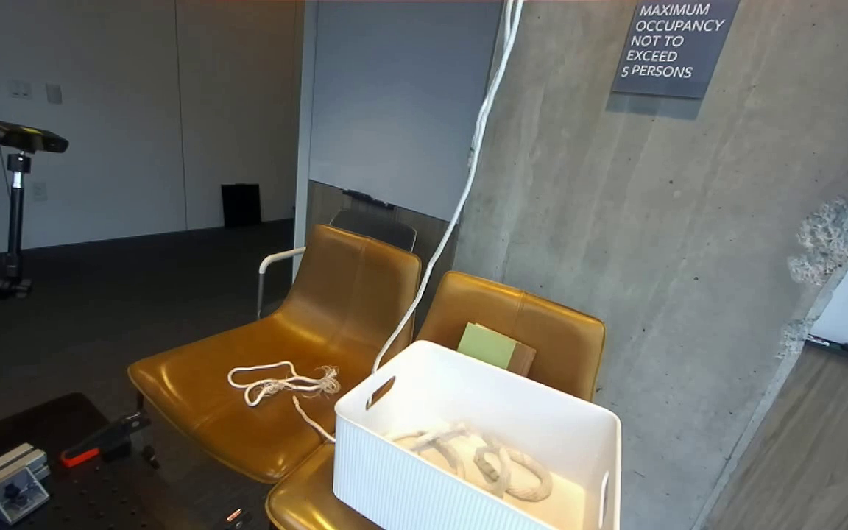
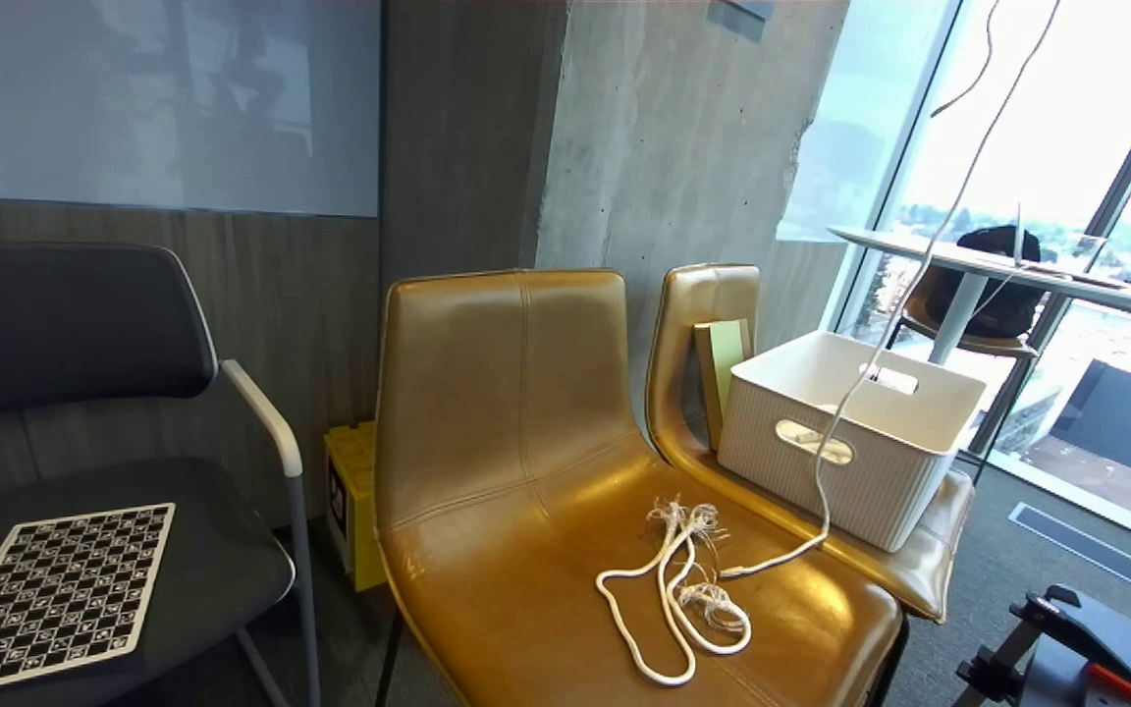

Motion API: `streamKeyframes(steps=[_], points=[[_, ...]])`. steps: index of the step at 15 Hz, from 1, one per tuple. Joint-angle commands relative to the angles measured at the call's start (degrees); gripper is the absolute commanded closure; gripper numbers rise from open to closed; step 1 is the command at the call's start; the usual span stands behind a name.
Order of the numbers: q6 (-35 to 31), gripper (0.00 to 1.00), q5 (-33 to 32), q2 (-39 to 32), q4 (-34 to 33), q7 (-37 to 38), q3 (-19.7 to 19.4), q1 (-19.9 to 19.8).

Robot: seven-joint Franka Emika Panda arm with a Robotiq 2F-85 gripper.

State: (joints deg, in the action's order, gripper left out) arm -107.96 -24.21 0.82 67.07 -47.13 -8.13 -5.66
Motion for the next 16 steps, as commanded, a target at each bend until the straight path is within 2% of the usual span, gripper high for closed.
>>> streamKeyframes(steps=[1,5,8,10,12,16], points=[[4.02,0.99,7.53,-9.91,-13.80,-8.31,-3.37,-3.76],[4.39,0.99,15.05,-20.62,-21.44,-14.24,-4.98,-9.57],[6.12,0.99,16.26,-27.48,-23.38,-16.72,-4.47,-12.60],[8.46,0.99,14.17,-30.72,-22.34,-17.34,-3.41,-13.93],[11.72,0.99,15.26,-31.95,-19.43,-19.38,-3.81,-13.92],[11.59,0.99,15.75,-27.62,-8.75,-23.54,-2.59,-13.26]])
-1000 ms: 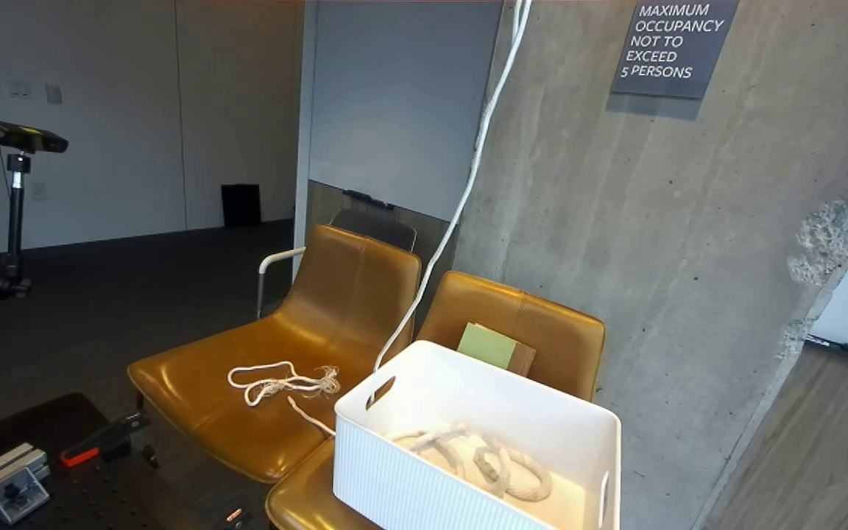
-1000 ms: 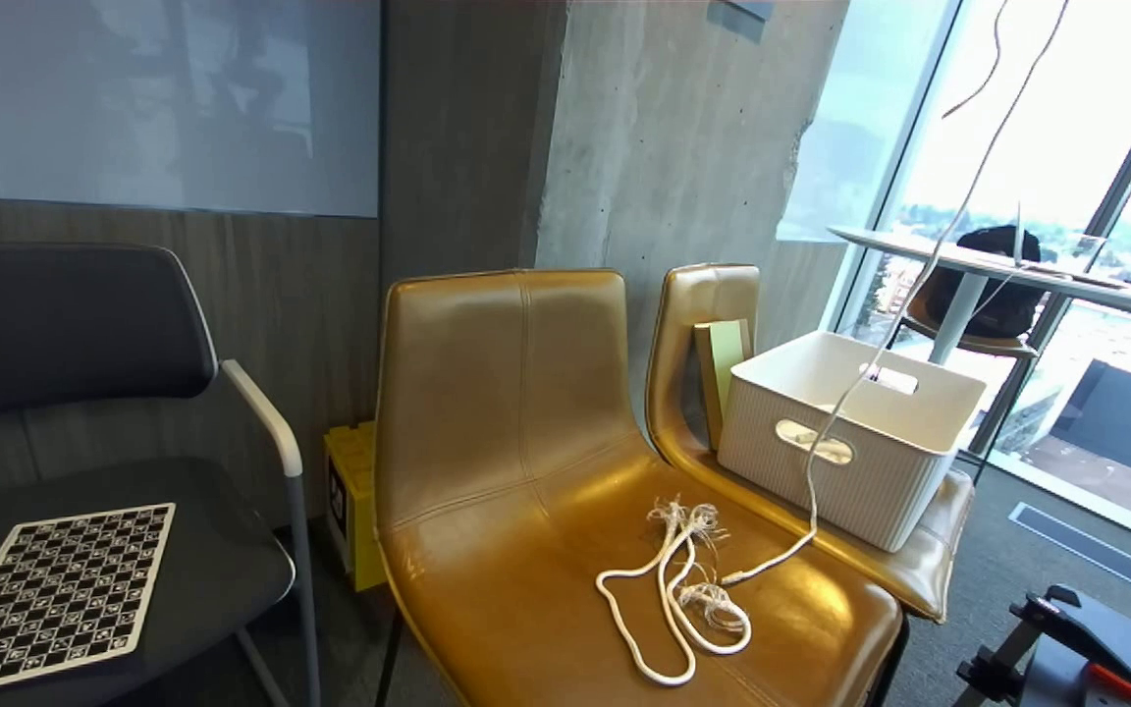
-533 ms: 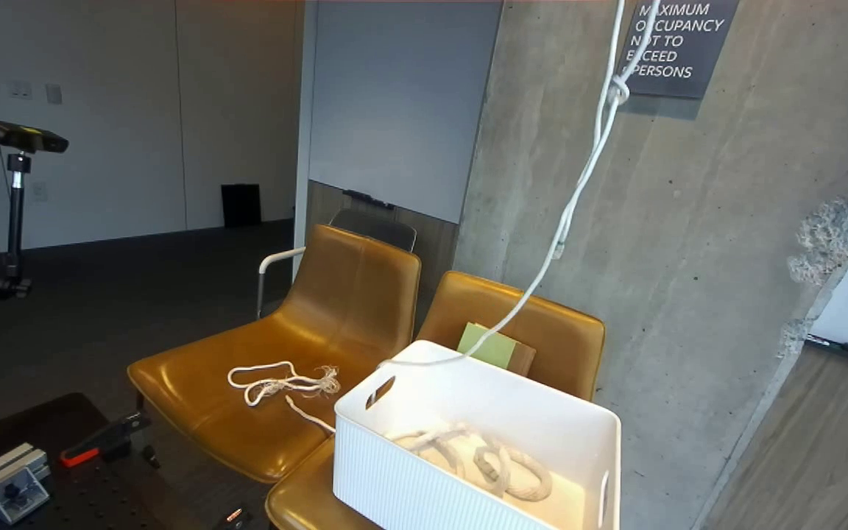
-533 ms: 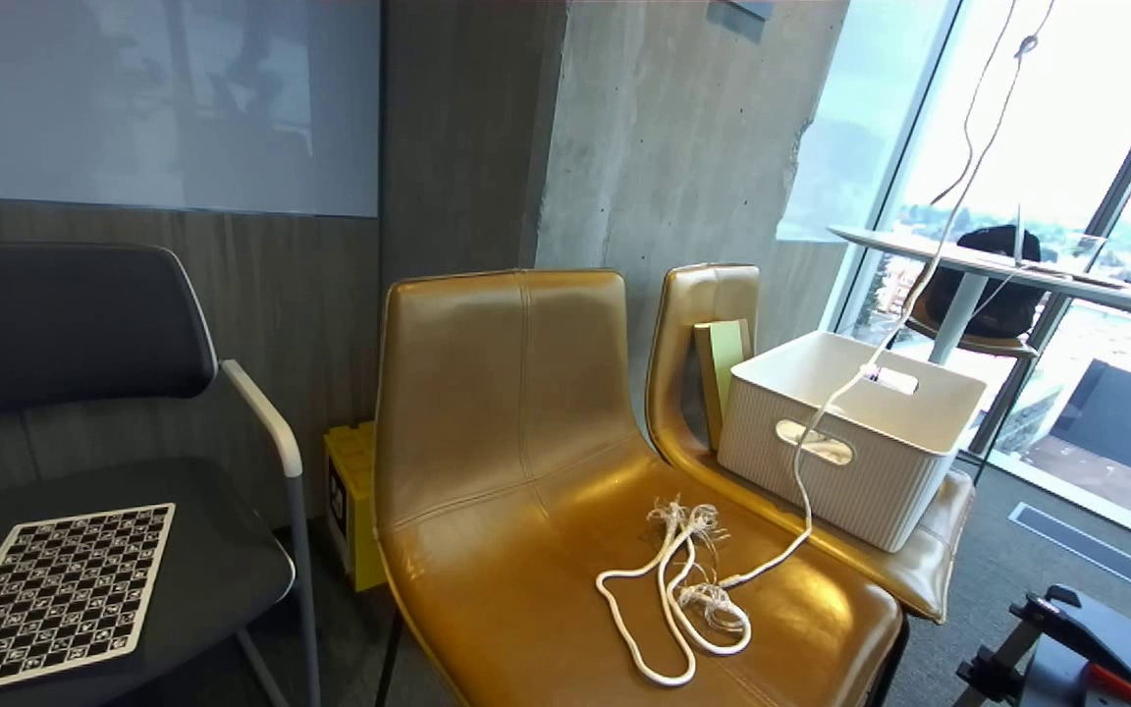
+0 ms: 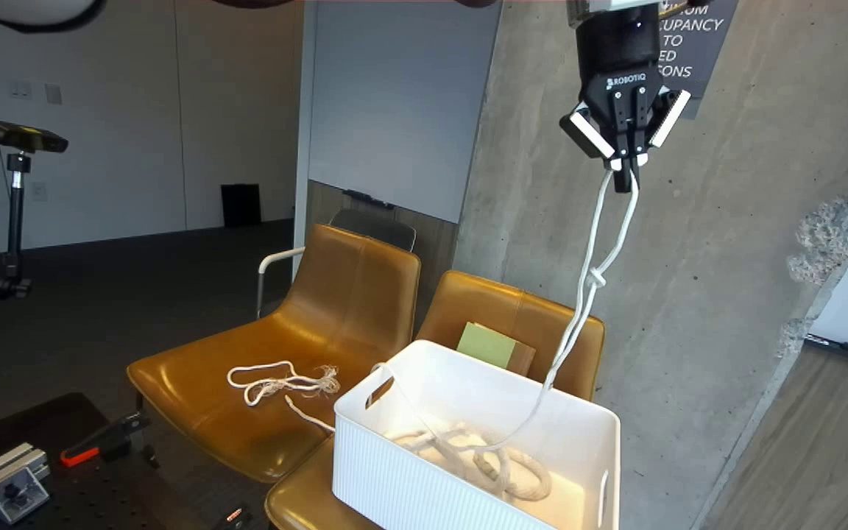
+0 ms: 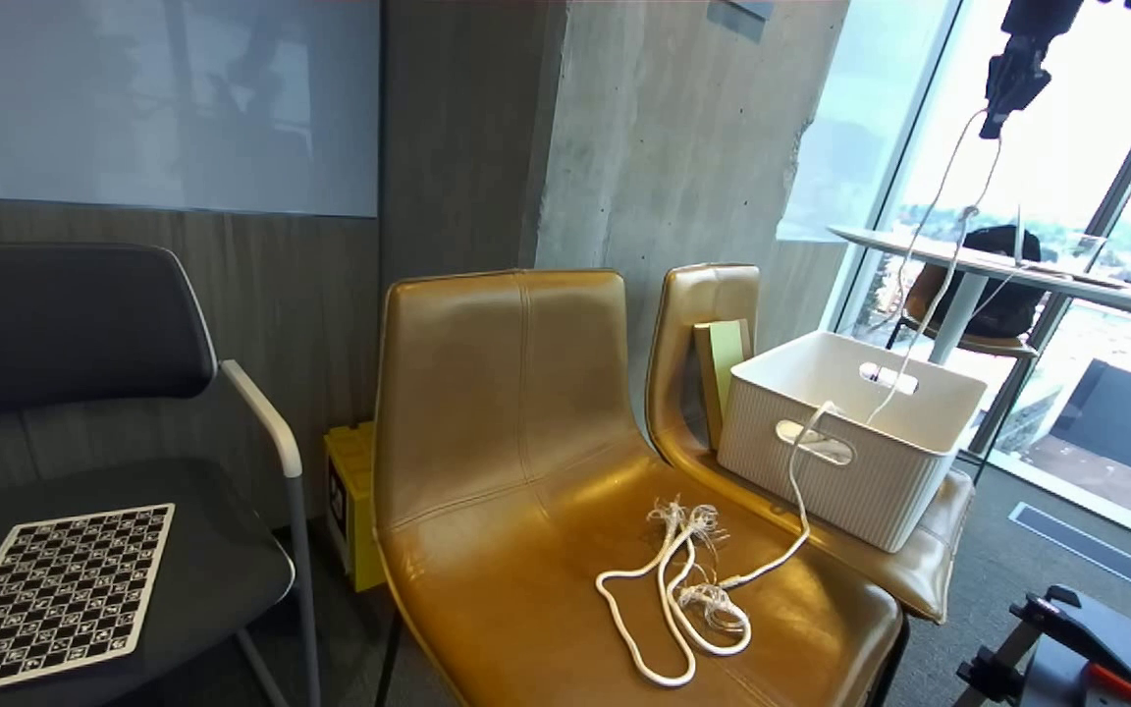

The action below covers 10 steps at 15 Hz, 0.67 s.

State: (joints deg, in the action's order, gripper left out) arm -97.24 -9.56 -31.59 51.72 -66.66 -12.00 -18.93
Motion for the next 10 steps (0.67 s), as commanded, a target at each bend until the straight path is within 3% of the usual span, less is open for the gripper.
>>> streamKeyframes(steps=[1,4,5,6,10], points=[[0.28,0.99,1.23,5.52,8.19,-4.73,1.48,0.02],[-1.51,0.99,1.66,7.56,12.64,-7.09,2.11,-0.38],[-2.07,0.87,1.18,8.22,14.26,-7.60,2.03,-0.26],[-2.58,0.69,0.90,8.87,15.85,-7.79,1.93,-0.13],[-5.64,0.42,0.01,12.25,23.07,-8.68,1.89,0.63]])
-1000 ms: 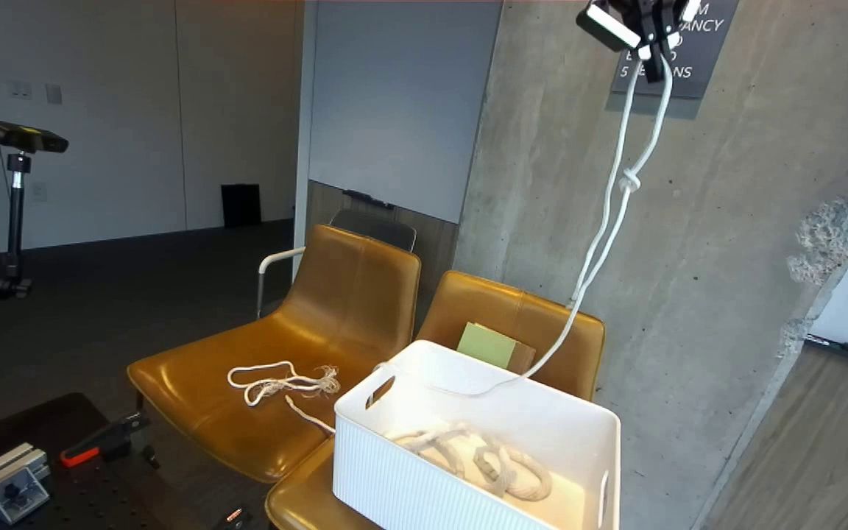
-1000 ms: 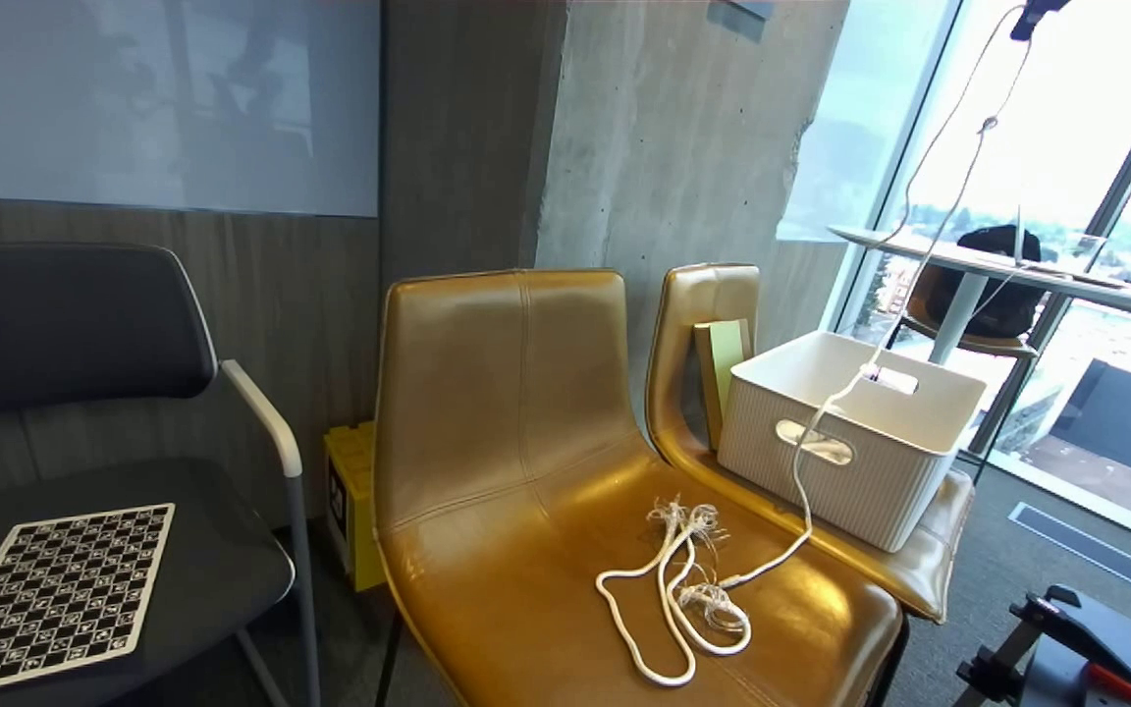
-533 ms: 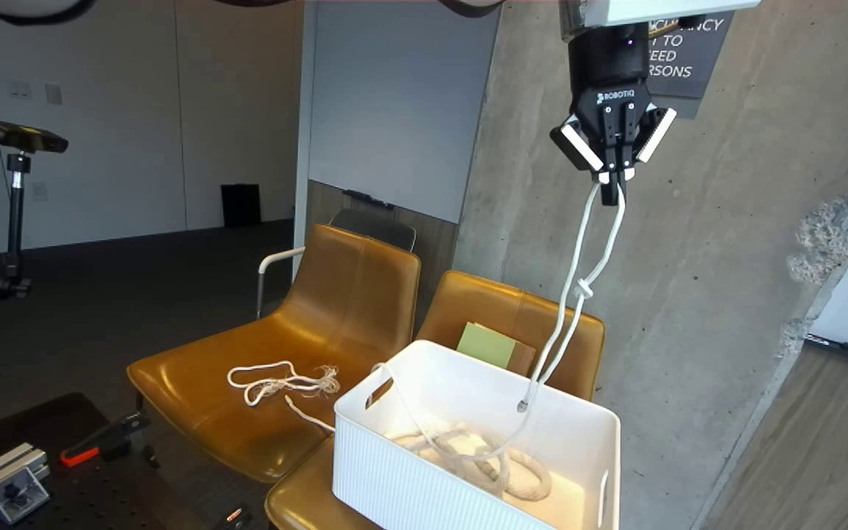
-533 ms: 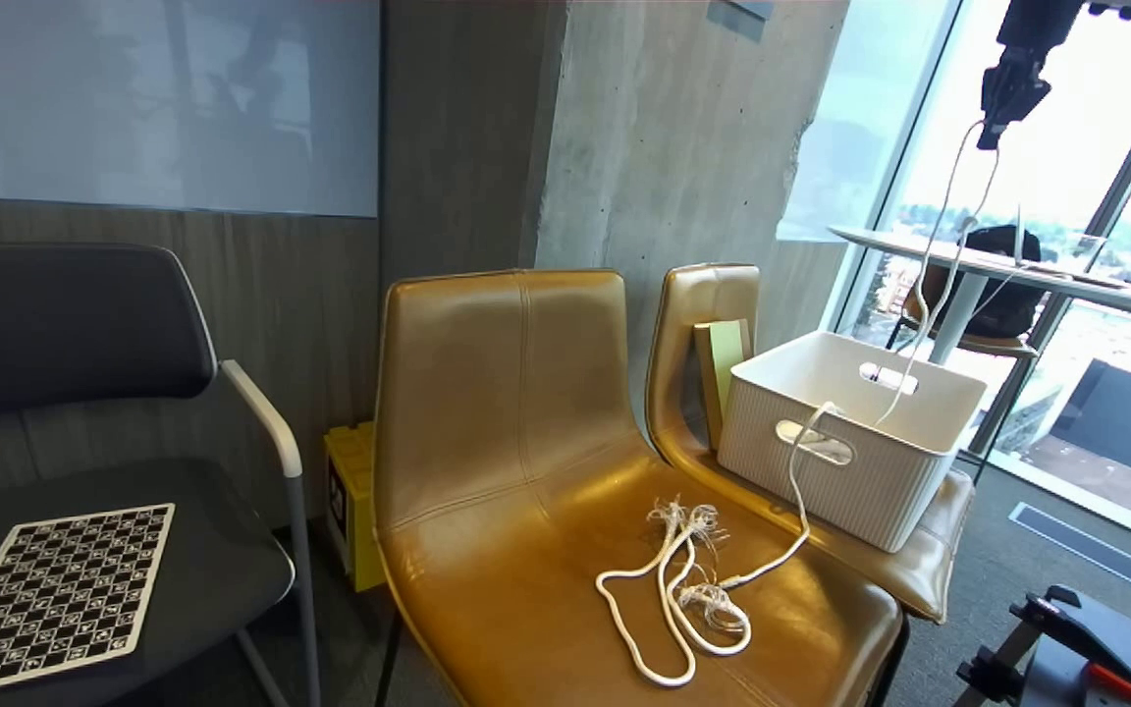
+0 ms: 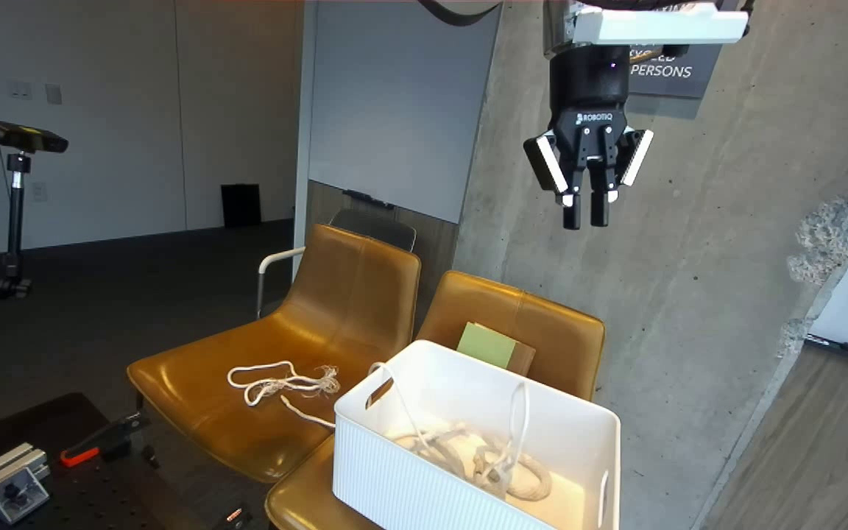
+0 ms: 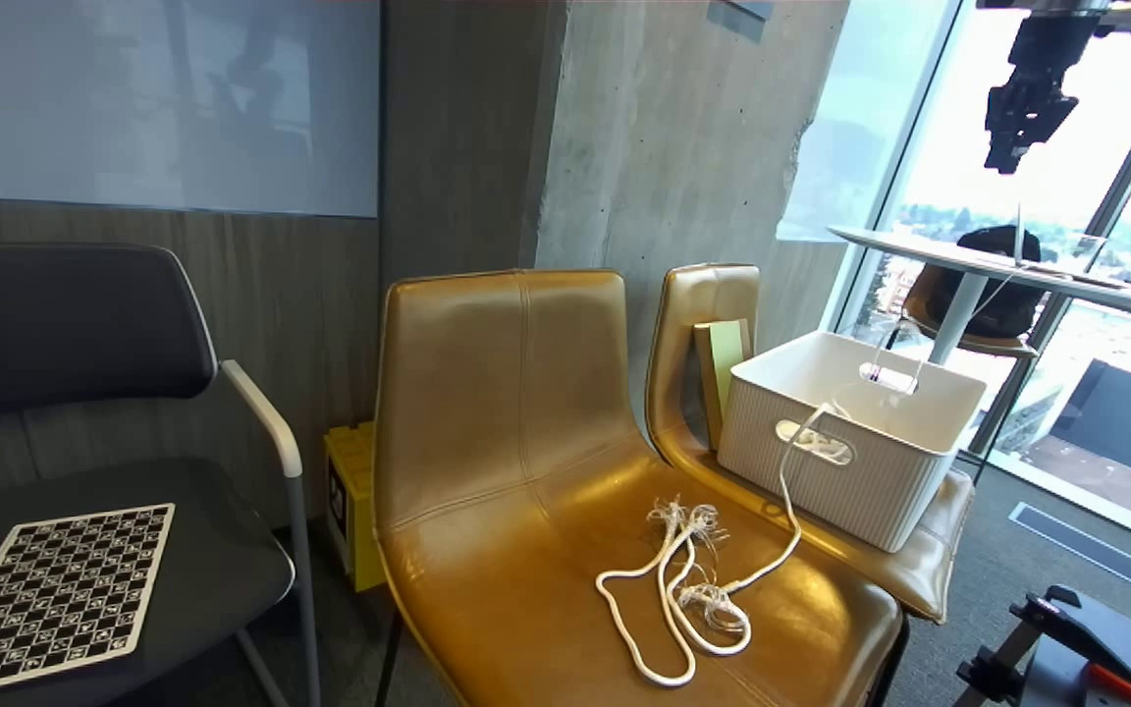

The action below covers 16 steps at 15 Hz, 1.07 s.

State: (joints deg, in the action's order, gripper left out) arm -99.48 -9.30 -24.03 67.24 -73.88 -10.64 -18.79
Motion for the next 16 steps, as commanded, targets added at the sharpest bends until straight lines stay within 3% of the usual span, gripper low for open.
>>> streamKeyframes(steps=[1,6,10,16], points=[[-4.77,0.34,-0.57,5.82,9.82,-1.70,0.63,0.82],[-15.82,0.01,-4.65,13.48,25.94,-1.30,2.25,5.57],[-24.46,0.00,-11.57,17.73,38.51,2.65,3.92,10.22],[-33.75,0.00,-23.91,19.79,56.74,18.57,7.70,17.06]])
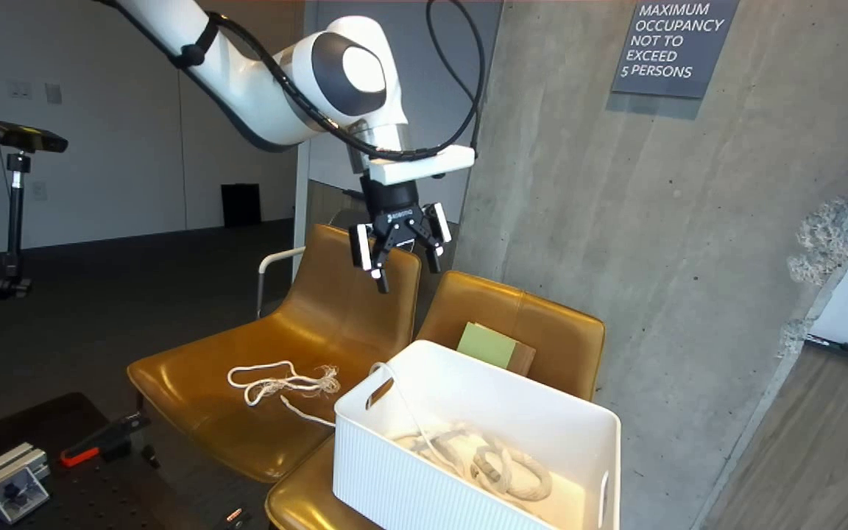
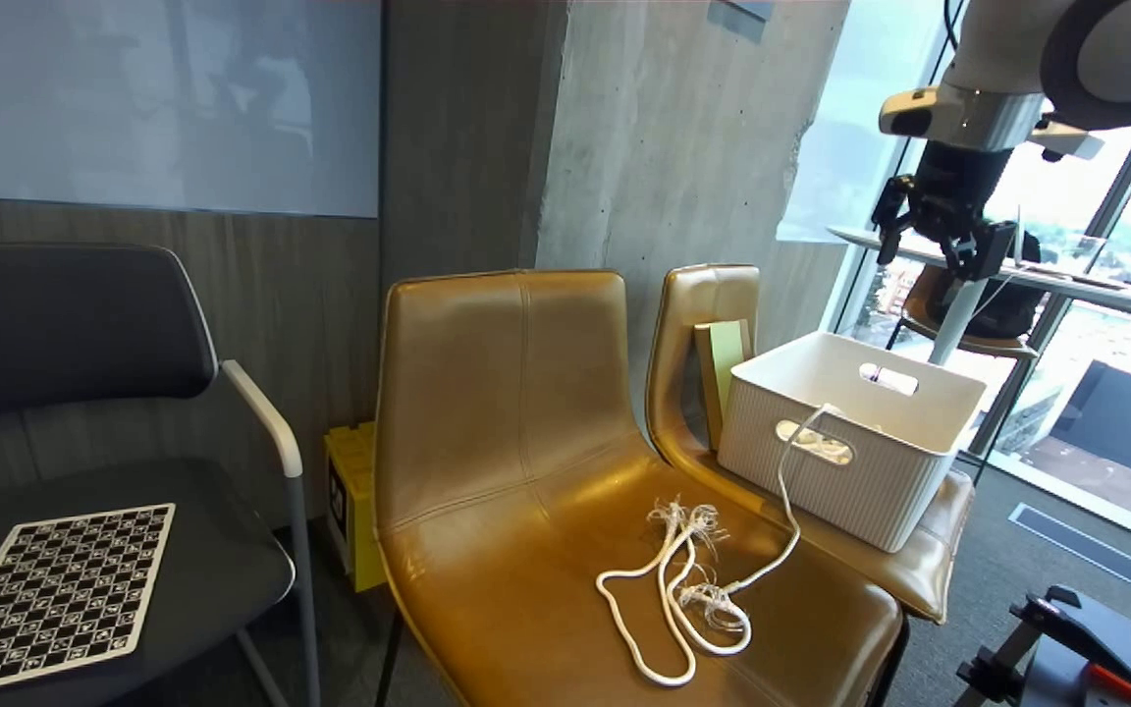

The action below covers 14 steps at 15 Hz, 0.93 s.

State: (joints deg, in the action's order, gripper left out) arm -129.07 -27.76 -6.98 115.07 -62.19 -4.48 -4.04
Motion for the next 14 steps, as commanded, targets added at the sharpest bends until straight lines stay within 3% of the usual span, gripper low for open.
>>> streamKeyframes(steps=[1,6,14], points=[[-5.08,0.00,-7.38,2.43,11.23,10.21,2.45,3.55],[-5.64,0.00,-14.15,-1.89,13.70,22.40,6.70,8.15],[-3.68,0.00,-17.43,-11.12,2.89,23.97,6.89,8.29]])
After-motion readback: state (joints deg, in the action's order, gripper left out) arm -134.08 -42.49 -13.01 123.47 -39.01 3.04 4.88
